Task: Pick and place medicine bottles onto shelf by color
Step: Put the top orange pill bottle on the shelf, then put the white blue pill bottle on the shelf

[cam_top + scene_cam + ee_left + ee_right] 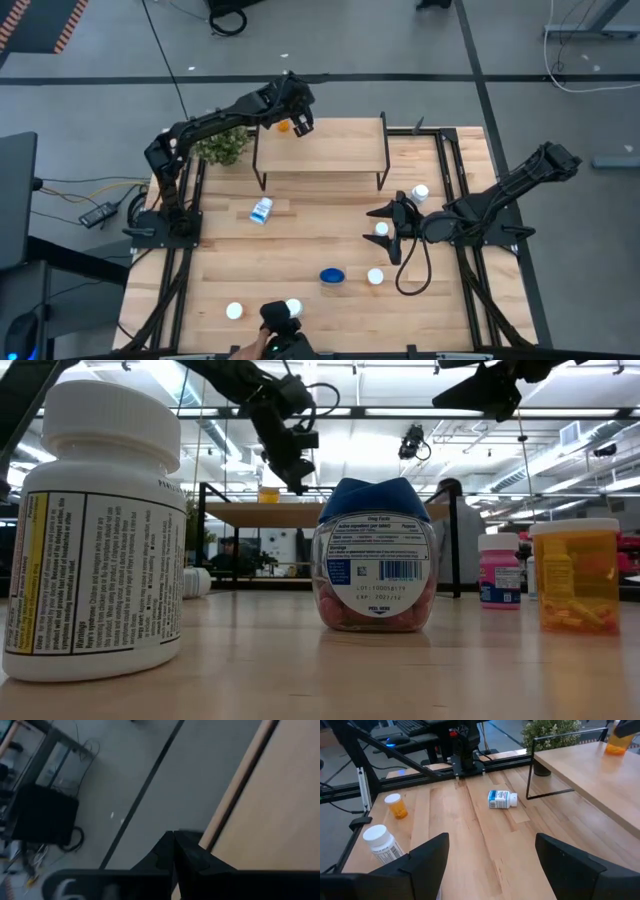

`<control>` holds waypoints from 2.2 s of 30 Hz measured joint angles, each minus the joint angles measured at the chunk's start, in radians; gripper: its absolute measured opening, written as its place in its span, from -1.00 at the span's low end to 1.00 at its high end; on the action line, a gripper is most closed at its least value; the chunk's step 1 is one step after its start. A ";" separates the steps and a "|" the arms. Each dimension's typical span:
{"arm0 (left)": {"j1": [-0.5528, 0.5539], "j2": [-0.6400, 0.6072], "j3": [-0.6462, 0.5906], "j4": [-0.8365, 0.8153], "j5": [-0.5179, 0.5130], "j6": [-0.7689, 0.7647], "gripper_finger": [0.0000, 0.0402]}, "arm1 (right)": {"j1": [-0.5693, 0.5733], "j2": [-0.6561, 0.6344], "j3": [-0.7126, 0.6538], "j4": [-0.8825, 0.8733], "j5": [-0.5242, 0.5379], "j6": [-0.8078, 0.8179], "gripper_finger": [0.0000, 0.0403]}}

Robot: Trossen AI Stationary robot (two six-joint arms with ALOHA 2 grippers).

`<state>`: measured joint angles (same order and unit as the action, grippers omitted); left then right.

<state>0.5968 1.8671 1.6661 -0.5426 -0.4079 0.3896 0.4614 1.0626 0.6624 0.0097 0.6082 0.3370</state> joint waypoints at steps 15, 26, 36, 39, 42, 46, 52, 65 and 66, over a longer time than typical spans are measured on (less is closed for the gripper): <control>-0.006 -0.003 0.000 -0.104 -0.037 -0.065 -0.93 | 0.000 0.000 0.000 0.000 0.000 -0.005 0.51; -0.008 -0.003 0.000 -0.182 -0.045 -0.099 -0.92 | 0.000 0.000 0.000 0.000 0.000 0.007 0.51; -0.015 -0.004 0.030 -0.189 -0.078 -0.094 -0.97 | 0.000 0.000 0.000 0.000 0.000 0.004 0.51; -0.029 -0.004 0.061 -0.193 -0.081 -0.094 -0.91 | 0.000 0.000 0.000 0.000 0.000 0.004 0.51; -0.064 -0.004 0.107 -0.205 -0.084 -0.093 -0.86 | 0.000 0.000 0.000 0.000 0.000 0.002 0.51; -0.126 -0.004 0.177 -0.256 -0.081 -0.091 -0.88 | 0.000 0.000 0.000 -0.003 0.000 0.001 0.51; -0.210 -0.005 0.285 -0.518 -0.067 -0.154 -0.96 | 0.000 0.000 0.000 -0.003 0.000 0.002 0.51; -0.329 -0.005 0.323 -1.034 0.065 -0.540 -0.45 | 0.000 0.000 0.000 -0.004 0.000 0.017 0.51; -0.342 -0.008 0.323 -1.030 0.066 -0.555 -0.37 | 0.000 0.000 0.000 -0.006 0.000 0.020 0.51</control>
<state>0.2544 1.8591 1.9889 -1.5729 -0.3416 -0.1652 0.4614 1.0624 0.6624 0.0033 0.6080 0.3569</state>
